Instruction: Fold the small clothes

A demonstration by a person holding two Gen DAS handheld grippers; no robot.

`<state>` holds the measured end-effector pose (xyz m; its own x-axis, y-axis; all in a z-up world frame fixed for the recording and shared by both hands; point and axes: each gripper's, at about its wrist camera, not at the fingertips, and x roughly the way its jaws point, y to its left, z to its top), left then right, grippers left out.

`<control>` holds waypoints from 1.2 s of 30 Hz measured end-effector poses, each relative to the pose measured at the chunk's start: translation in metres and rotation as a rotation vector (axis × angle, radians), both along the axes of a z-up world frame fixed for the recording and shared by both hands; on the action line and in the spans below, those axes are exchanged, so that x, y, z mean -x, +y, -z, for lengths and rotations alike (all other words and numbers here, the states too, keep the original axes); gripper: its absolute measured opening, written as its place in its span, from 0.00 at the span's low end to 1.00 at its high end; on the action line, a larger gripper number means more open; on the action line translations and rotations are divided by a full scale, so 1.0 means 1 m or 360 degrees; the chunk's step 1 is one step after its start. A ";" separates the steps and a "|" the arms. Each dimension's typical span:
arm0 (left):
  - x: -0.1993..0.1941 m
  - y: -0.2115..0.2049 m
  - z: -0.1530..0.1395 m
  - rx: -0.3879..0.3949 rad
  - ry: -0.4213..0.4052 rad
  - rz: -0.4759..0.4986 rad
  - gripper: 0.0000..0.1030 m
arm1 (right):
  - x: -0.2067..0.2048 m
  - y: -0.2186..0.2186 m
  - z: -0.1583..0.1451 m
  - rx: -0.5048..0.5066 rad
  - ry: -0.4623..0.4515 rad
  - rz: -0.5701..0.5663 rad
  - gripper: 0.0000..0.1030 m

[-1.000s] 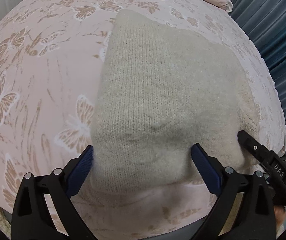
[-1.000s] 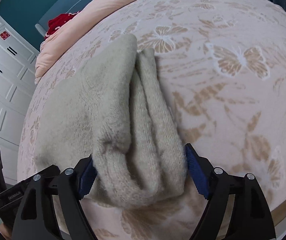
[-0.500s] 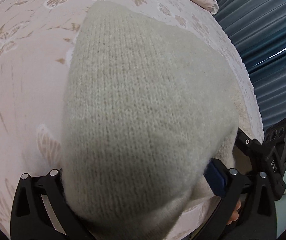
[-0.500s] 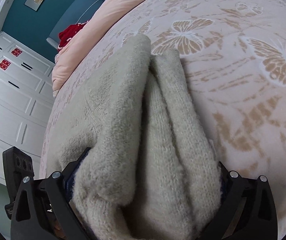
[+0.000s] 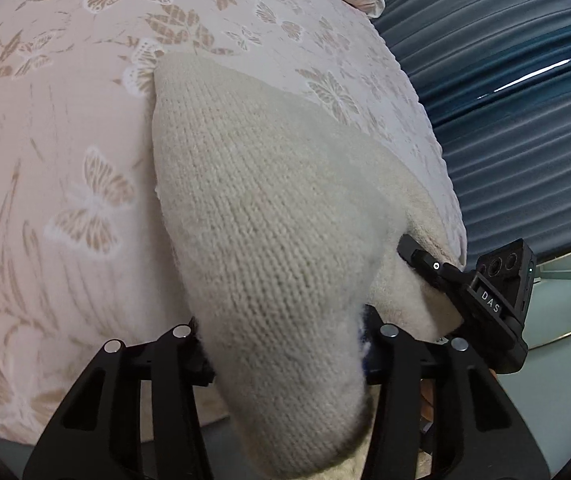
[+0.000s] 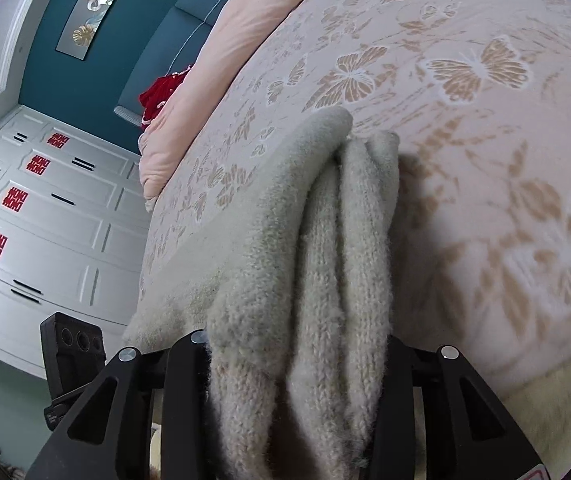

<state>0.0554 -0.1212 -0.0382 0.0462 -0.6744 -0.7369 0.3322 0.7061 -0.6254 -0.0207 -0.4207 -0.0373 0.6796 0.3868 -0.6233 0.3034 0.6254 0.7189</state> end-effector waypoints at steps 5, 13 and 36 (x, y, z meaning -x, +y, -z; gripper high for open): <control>0.041 0.021 -0.031 0.0092 -0.0012 0.0046 0.44 | 0.047 0.017 -0.042 0.0077 -0.0074 -0.0035 0.35; 0.058 0.050 -0.123 0.0302 -0.0260 0.0042 0.44 | 0.067 0.041 -0.142 0.0236 -0.0390 -0.0059 0.35; 0.014 0.208 -0.281 0.0384 -0.1207 -0.0168 0.67 | -0.039 0.170 -0.261 0.0366 -0.1079 -0.0325 0.50</control>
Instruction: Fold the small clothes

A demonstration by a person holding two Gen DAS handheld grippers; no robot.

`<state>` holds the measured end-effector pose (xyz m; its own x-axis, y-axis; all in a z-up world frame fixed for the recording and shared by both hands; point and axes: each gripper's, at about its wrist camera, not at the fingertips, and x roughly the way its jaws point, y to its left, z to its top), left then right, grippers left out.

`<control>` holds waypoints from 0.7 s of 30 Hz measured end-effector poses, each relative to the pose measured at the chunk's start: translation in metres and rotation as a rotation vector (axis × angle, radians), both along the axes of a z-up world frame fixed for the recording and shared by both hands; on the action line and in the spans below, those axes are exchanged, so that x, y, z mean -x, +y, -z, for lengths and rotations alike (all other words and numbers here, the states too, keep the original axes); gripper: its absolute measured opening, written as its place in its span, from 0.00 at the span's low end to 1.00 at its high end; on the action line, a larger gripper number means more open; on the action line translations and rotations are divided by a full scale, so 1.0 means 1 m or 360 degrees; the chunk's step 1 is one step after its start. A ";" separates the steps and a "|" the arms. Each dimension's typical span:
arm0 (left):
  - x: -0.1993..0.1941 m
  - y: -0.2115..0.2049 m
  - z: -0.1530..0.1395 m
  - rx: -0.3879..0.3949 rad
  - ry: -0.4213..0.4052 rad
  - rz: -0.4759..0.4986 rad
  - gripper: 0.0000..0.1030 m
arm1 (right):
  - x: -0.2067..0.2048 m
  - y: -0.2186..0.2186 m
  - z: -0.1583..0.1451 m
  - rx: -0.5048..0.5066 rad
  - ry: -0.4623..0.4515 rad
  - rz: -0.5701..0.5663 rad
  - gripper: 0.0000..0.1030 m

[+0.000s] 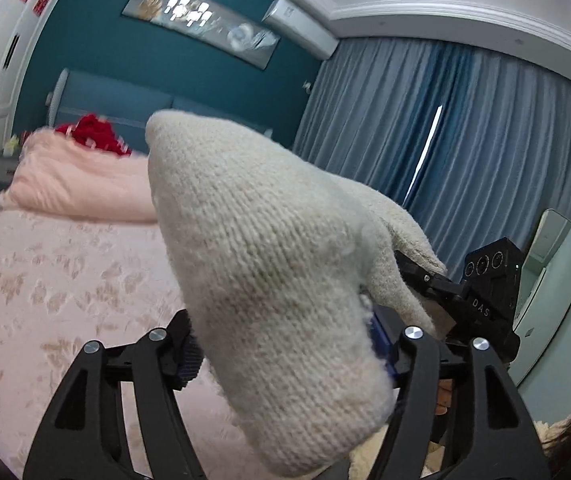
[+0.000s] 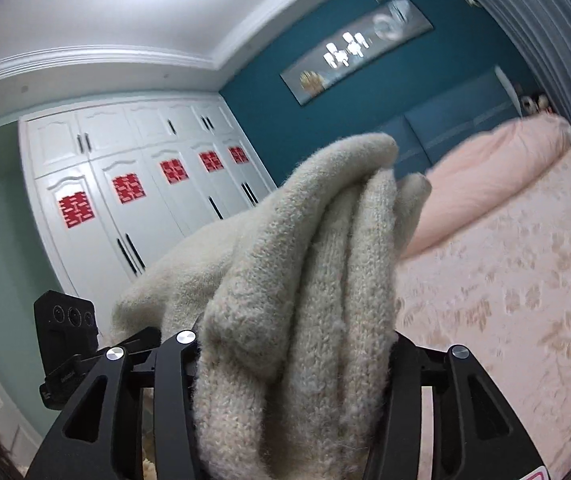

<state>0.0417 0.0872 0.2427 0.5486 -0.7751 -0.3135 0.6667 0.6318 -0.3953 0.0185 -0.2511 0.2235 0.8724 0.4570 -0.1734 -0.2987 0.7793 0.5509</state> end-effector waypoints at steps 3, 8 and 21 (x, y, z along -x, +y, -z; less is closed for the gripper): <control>-0.027 0.019 0.105 -0.0142 0.0389 -0.0106 0.78 | -0.023 0.003 0.112 0.0009 0.0456 0.0072 0.53; -0.014 0.080 0.261 -0.0261 0.1057 -0.0423 0.77 | 0.015 -0.018 0.255 -0.0052 0.1058 0.0222 0.52; -0.106 0.034 0.279 -0.0094 0.1187 -0.0483 0.94 | -0.089 0.007 0.271 0.0198 0.1180 0.0261 0.83</control>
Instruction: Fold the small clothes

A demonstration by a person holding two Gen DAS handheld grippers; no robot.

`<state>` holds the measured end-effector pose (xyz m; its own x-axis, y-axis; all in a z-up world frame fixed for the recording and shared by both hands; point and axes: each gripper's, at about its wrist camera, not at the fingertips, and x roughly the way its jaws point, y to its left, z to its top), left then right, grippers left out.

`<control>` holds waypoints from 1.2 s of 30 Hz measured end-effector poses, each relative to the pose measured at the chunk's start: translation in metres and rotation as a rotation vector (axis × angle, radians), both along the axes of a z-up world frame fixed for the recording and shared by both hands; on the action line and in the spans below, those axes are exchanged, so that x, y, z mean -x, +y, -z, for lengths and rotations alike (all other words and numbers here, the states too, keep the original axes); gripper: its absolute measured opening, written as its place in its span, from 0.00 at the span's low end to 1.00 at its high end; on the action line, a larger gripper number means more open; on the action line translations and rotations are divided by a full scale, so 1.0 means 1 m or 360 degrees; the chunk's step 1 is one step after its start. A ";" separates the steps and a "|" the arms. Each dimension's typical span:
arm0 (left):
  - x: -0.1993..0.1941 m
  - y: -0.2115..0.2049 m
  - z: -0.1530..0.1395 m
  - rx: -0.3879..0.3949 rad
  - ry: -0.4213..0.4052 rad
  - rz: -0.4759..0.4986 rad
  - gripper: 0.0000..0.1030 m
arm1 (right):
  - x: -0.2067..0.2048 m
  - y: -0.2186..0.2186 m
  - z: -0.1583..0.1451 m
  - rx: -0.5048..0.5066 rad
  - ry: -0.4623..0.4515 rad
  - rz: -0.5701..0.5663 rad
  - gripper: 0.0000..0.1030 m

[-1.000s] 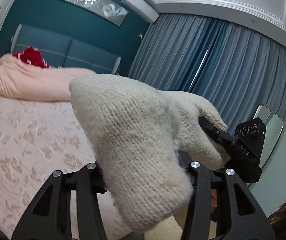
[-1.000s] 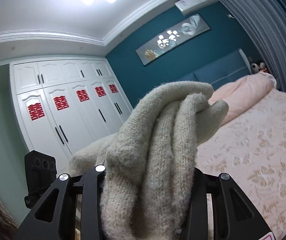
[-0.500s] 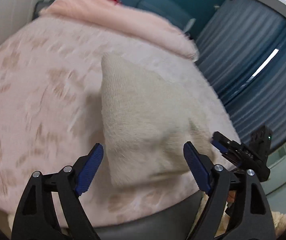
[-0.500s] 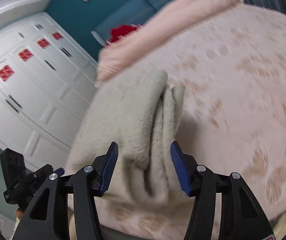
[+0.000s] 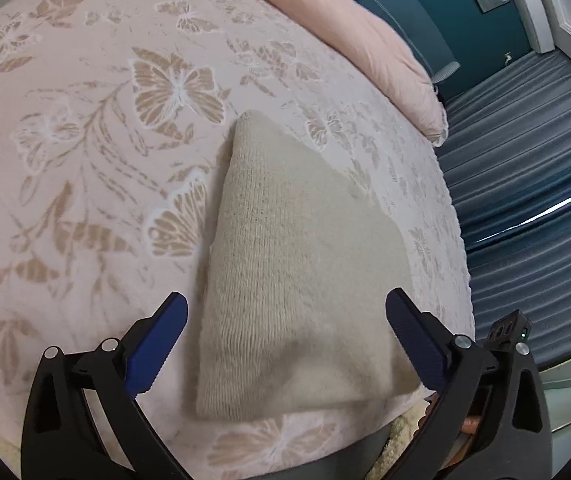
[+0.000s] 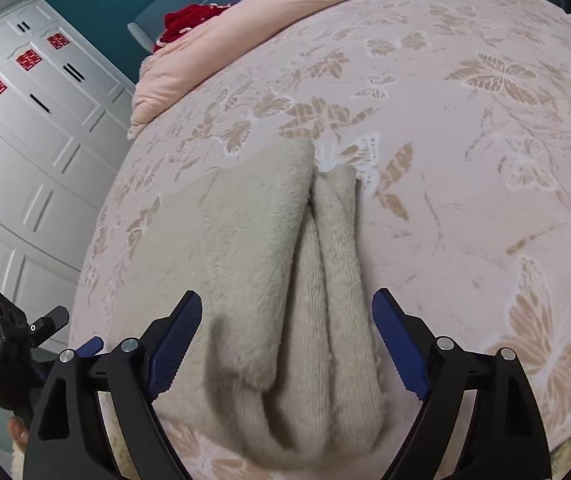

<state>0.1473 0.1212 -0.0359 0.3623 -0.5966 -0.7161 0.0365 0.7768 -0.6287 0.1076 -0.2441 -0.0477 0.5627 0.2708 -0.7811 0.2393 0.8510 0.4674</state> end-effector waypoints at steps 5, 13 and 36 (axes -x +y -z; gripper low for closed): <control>-0.017 -0.021 0.052 0.0002 0.0237 0.0006 0.87 | -0.025 0.001 0.041 -0.0215 0.0171 0.0033 0.72; -0.018 -0.012 -0.033 0.0103 -0.0162 0.0068 0.44 | -0.031 0.032 -0.084 -0.0161 -0.0372 -0.0252 0.32; 0.010 -0.034 0.017 -0.0611 -0.0099 0.0072 0.69 | -0.031 0.065 0.024 0.0358 0.0103 -0.0446 0.10</control>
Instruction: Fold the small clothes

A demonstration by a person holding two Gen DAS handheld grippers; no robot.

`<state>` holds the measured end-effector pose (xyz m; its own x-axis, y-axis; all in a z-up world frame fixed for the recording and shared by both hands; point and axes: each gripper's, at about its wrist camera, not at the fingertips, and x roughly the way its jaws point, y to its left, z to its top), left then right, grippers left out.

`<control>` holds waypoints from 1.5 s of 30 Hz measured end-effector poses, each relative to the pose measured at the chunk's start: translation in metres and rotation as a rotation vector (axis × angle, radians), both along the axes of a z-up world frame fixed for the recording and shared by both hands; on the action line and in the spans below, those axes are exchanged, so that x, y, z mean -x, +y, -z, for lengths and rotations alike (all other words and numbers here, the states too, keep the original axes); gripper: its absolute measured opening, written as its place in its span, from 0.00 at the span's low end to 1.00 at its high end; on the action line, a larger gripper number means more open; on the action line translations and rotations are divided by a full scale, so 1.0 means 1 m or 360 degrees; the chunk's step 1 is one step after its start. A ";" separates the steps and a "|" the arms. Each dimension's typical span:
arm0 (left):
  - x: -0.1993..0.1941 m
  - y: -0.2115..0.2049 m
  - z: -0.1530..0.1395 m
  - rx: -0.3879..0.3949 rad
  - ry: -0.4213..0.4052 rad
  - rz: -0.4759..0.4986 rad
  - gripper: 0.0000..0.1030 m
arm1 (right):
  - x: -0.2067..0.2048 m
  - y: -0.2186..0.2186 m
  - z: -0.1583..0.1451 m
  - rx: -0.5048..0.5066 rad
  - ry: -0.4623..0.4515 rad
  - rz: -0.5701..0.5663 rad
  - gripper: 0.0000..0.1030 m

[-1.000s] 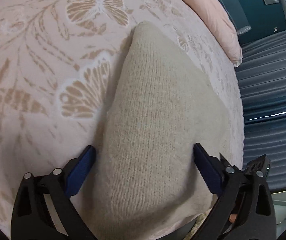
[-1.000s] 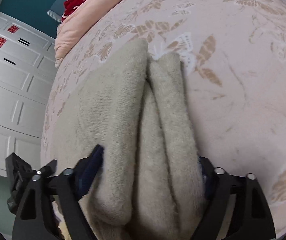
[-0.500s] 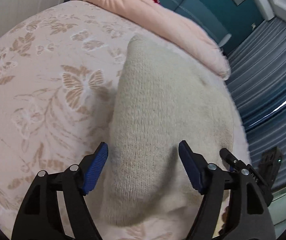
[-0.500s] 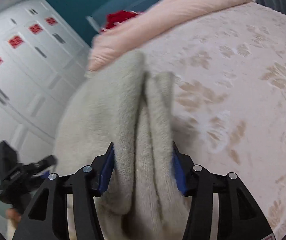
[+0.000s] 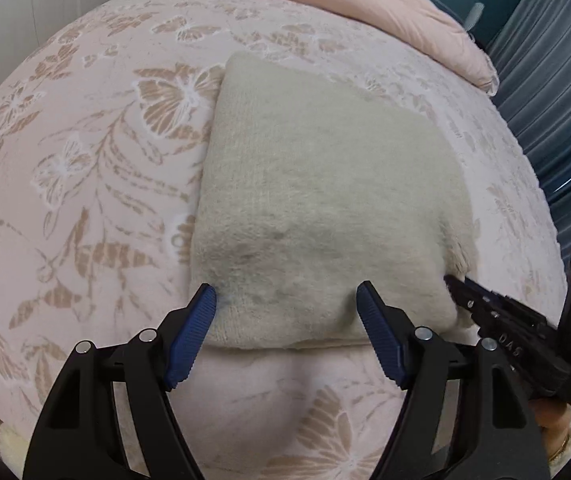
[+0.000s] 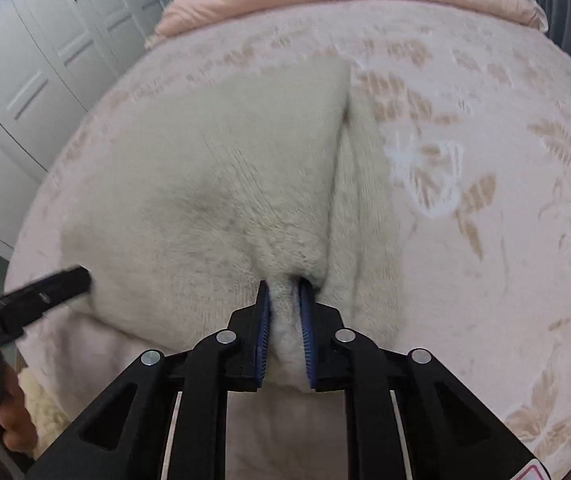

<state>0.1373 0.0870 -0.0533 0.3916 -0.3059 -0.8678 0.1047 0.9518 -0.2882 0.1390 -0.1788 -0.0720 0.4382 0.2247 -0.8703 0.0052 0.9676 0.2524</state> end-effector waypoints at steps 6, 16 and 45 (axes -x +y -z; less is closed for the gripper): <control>0.006 0.028 0.023 0.0096 0.0106 -0.0106 0.72 | 0.015 -0.013 -0.045 -0.0160 -0.0099 0.0099 0.14; 0.016 0.017 0.014 -0.0012 0.0108 -0.0097 0.76 | -0.017 0.001 -0.011 0.0069 -0.0105 -0.0017 0.00; 0.034 0.006 0.007 -0.0307 0.0022 -0.0048 0.87 | 0.006 -0.033 -0.019 -0.0020 0.0027 0.0129 0.07</control>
<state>0.1033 0.0932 -0.0600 0.3857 -0.1218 -0.9146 0.0727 0.9922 -0.1015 0.1333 -0.2117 -0.0535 0.4405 0.2003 -0.8751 0.0877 0.9605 0.2640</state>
